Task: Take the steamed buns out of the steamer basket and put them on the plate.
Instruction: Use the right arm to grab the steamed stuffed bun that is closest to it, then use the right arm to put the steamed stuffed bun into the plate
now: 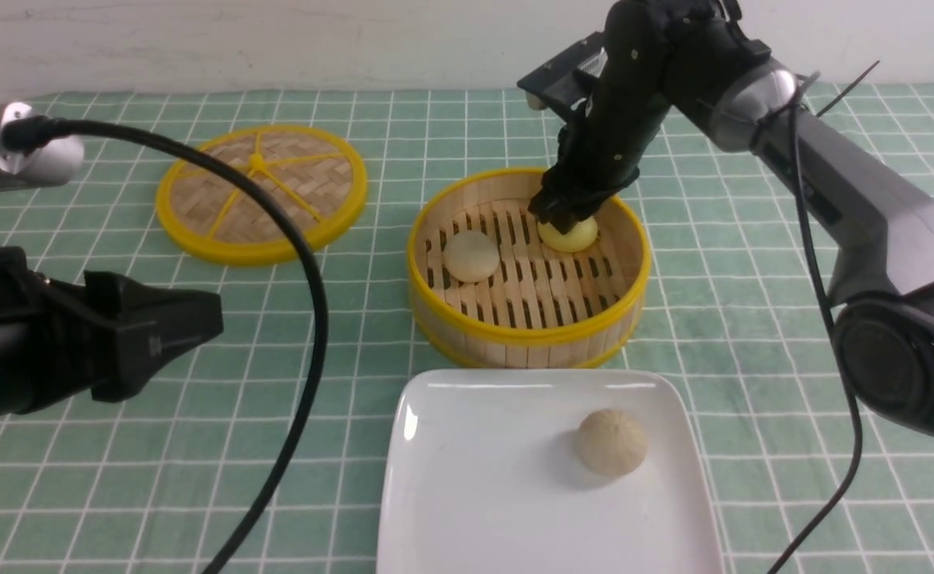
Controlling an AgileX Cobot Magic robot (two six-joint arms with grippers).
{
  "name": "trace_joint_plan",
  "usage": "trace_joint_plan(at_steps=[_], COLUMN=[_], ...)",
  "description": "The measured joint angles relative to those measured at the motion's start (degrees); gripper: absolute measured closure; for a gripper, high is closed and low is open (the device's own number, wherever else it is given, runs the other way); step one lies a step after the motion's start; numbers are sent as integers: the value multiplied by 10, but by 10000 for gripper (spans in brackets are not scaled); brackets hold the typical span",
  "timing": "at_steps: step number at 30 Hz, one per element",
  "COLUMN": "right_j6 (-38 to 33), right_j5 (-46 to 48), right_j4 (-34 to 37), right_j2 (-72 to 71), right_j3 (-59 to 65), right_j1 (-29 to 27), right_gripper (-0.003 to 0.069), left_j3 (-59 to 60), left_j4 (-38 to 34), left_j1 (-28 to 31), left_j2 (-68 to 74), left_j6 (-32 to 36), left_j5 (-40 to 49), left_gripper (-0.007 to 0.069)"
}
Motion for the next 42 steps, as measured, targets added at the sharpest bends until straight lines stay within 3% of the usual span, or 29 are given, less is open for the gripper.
trace_joint_plan(at_steps=[2,3,4,7,20,28,34,42], right_j6=[-7,-9,-16,-21,35,77,93,86], right_j5=[0,0,0,2,9,10,10,10], right_j4=[-1,-1,-1,-1,26,113,161,216], right_j2=[0,0,0,2,-144,-252,-345,-478], right_j3=[0,0,-5,-33,-79,-76,-1,209], right_j1=[0,0,0,0,0,0,0,0], right_gripper=[494,505,602,648,648,648,648,648], left_j3=[0,0,0,0,0,0,0,0], left_j4=[0,0,0,0,6,6,7,9], left_j1=[0,0,0,0,0,0,0,0], left_j2=[0,0,0,0,0,0,0,1], left_j6=[-2,-2,-2,-3,-3,-3,0,1], left_j5=[0,0,0,0,-4,-11,-11,-13], left_gripper=[221,221,221,221,221,221,221,221])
